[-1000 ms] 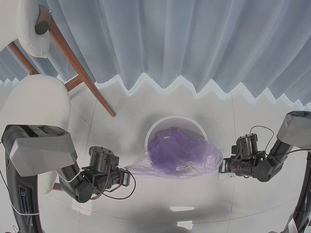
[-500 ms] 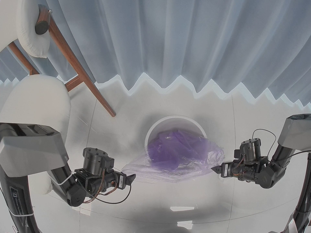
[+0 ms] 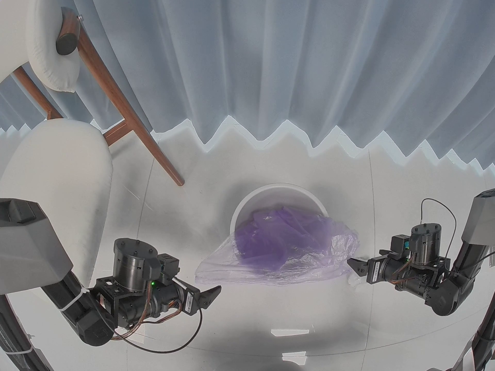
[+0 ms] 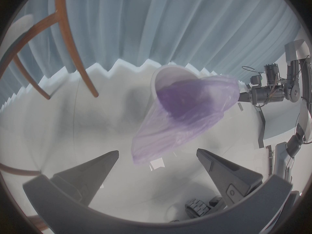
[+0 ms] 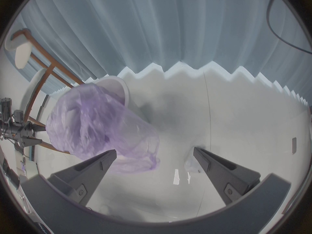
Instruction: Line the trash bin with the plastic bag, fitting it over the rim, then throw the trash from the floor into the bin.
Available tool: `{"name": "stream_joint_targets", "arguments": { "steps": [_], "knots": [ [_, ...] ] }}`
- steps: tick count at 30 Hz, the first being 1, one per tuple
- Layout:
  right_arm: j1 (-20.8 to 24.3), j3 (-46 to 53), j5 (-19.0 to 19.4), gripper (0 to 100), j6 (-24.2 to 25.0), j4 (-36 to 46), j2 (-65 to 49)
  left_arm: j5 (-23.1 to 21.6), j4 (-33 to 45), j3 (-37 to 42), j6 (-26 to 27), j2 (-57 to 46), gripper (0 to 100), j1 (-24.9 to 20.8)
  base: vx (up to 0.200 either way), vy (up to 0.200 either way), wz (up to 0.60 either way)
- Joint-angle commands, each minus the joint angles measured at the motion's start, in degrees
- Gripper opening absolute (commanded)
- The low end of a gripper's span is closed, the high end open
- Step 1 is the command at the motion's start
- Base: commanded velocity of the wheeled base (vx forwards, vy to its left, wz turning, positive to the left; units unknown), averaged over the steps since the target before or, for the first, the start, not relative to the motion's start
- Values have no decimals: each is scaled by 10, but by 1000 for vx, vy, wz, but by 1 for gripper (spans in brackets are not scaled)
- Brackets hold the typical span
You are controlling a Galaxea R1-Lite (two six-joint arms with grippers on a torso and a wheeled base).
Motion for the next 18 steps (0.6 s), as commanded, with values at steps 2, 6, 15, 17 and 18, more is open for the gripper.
{"name": "stream_joint_targets", "arguments": {
  "steps": [2,6,15,17,18],
  "knots": [
    [-1,-36,11,100,-16,-10,-6,-2,-3,-46,5,17,100,-24,0,0,0],
    [4,-131,28,100,-18,-2,8,-1,-4,-56,2,26,100,-40,0,0,0],
    [32,-254,40,100,-18,35,25,1,-6,-65,5,17,100,-40,0,0,0],
    [42,-261,46,100,-18,48,20,-1,-5,-81,10,18,100,-39,0,0,0],
    [46,-261,53,100,-18,47,19,-3,-5,-92,19,22,100,-37,0,0,0]
  ]
}}
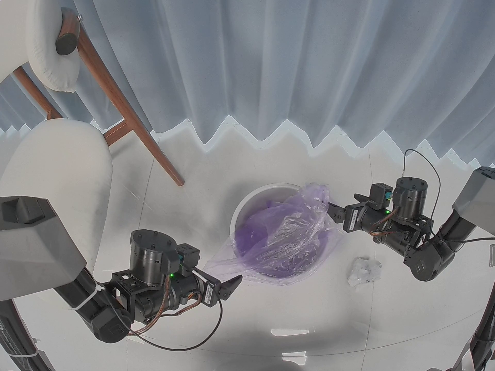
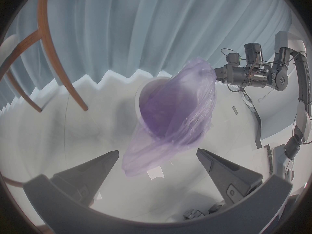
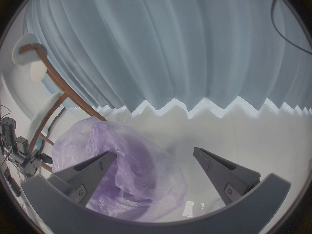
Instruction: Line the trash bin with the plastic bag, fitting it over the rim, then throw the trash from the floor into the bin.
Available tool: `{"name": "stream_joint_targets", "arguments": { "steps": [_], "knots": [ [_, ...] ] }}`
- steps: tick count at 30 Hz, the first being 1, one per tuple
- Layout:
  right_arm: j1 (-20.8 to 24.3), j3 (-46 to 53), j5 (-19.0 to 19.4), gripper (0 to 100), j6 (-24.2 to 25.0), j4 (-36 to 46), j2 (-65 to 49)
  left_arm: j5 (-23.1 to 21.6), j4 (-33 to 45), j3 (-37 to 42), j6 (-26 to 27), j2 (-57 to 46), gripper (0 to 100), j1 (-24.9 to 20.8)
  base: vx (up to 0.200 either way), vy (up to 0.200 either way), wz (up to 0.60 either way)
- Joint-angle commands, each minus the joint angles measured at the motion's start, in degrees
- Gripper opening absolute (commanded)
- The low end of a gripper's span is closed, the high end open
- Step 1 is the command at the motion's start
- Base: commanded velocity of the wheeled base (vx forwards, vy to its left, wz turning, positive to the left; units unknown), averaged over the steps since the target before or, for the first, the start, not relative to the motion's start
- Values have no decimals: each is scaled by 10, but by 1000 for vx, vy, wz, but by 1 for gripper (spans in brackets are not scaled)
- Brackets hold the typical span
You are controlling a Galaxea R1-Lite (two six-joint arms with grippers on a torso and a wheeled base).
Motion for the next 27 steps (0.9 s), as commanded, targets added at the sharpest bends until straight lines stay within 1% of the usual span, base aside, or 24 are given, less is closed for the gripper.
{"name": "stream_joint_targets", "arguments": {
  "steps": [1,5,8,11,14,15,16,18,19,23,26,27],
  "knots": [
    [23,-28,15,100,0,7,2,-6,-1,-39,19,6,100,2,0,0,0],
    [40,-29,16,100,0,4,-3,-23,1,-88,37,36,100,-3,0,0,0],
    [45,-30,16,100,0,3,-3,-25,2,-113,49,50,100,-13,0,0,0],
    [48,-34,16,100,0,4,-3,-25,2,-119,51,57,100,-19,0,0,0],
    [64,-40,15,100,0,5,-2,-26,-1,-126,61,64,100,-35,0,0,0],
    [65,-40,15,100,-1,5,-2,-25,-1,-126,62,64,100,-35,0,0,0],
    [76,-39,14,100,-1,5,-3,-25,-1,-134,73,70,100,-35,0,0,0],
    [86,-37,12,100,-1,4,-3,-22,-1,-145,70,83,100,-35,0,0,0],
    [86,-37,12,100,-1,4,-3,-22,-1,-145,70,83,0,-35,0,0,0],
    [93,-35,11,100,-1,3,-3,-20,-2,-154,69,86,0,-29,0,0,0],
    [88,-33,11,100,0,3,-1,-21,-9,-167,50,82,0,-24,0,0,0],
    [87,-34,11,100,0,2,0,-26,-23,-180,48,82,0,-18,0,0,0]
  ]
}}
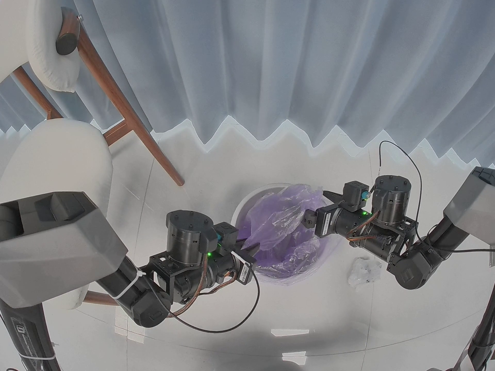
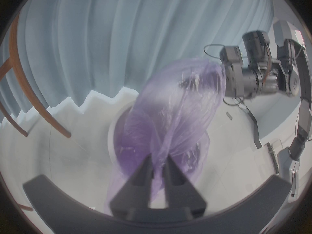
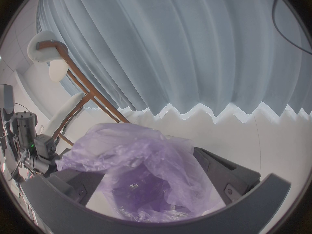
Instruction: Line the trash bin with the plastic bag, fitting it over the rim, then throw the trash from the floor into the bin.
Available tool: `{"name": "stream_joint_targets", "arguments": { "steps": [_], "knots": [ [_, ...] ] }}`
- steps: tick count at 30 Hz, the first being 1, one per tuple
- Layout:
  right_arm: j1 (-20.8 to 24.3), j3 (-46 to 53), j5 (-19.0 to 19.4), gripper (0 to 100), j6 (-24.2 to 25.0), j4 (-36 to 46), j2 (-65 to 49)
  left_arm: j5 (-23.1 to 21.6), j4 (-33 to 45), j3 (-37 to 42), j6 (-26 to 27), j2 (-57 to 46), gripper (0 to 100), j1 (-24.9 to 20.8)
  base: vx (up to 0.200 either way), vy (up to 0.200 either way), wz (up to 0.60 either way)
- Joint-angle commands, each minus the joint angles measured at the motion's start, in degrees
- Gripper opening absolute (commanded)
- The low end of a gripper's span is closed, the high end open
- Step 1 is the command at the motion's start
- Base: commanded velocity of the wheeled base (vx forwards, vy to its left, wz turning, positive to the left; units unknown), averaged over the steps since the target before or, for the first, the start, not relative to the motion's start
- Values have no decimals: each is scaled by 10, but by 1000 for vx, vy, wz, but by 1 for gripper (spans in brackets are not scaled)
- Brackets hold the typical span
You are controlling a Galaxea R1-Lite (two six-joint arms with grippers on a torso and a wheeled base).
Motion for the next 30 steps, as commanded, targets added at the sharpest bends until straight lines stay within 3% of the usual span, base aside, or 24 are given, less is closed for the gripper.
{"name": "stream_joint_targets", "arguments": {
  "steps": [1,5,10,15,18,21,30],
  "knots": [
    [-4,-1,0,100,1,-2,2,-7,-24,-29,-8,3,0,14,0,0,0],
    [-23,-19,4,100,2,-9,7,-46,-28,-82,-39,4,0,58,0,0,0],
    [-50,-36,17,100,3,-9,16,-68,-4,-103,-87,-3,0,72,0,0,0],
    [-86,-62,64,100,7,-7,27,-97,48,-117,-122,-23,0,77,0,0,0],
    [-118,-69,126,100,31,-9,44,-115,66,-141,-165,-19,0,83,0,0,0],
    [-130,-88,161,100,58,-8,56,-148,69,-165,-209,-14,0,91,0,0,0],
    [-138,-182,163,100,63,-3,120,-153,153,-253,-219,23,0,144,0,0,0]
  ]
}}
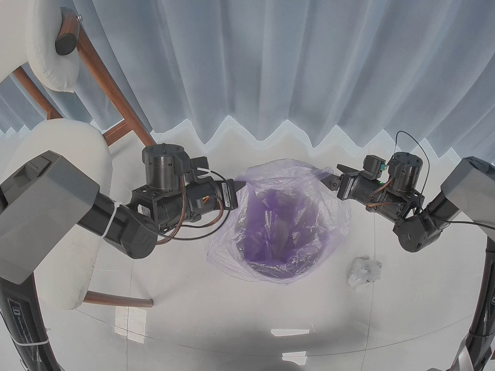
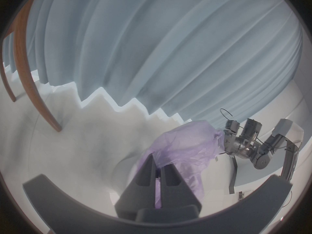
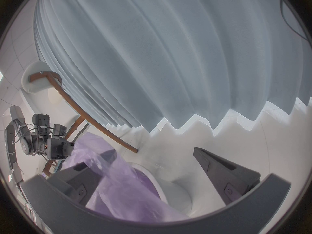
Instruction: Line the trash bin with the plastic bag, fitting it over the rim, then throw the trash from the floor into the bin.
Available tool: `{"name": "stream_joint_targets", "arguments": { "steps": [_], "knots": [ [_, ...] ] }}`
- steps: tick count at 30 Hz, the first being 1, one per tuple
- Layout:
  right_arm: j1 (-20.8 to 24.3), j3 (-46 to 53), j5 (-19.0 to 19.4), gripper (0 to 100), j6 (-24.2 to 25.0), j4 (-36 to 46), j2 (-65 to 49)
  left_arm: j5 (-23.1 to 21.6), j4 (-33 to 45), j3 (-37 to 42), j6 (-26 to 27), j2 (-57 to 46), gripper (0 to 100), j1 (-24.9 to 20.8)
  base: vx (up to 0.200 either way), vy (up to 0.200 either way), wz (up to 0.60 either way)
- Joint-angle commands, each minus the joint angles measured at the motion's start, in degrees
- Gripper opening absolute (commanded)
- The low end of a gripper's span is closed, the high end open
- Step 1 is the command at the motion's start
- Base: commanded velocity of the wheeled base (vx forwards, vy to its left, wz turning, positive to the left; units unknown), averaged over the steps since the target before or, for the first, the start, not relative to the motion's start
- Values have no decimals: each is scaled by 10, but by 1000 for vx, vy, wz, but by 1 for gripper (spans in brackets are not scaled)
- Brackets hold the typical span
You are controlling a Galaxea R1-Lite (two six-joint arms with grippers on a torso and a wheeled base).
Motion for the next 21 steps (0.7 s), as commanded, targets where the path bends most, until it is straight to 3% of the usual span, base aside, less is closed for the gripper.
{"name": "stream_joint_targets", "arguments": {
  "steps": [1,5,21],
  "knots": [
    [-9,-47,1,100,1,2,51,-3,31,-44,-3,25,0,35,0,0,0],
    [-13,-85,-7,100,1,2,84,-4,57,-66,-3,39,0,55,0,0,0],
    [-56,-121,-19,100,1,-1,132,5,101,-164,-10,111,0,54,0,0,0]
  ]
}}
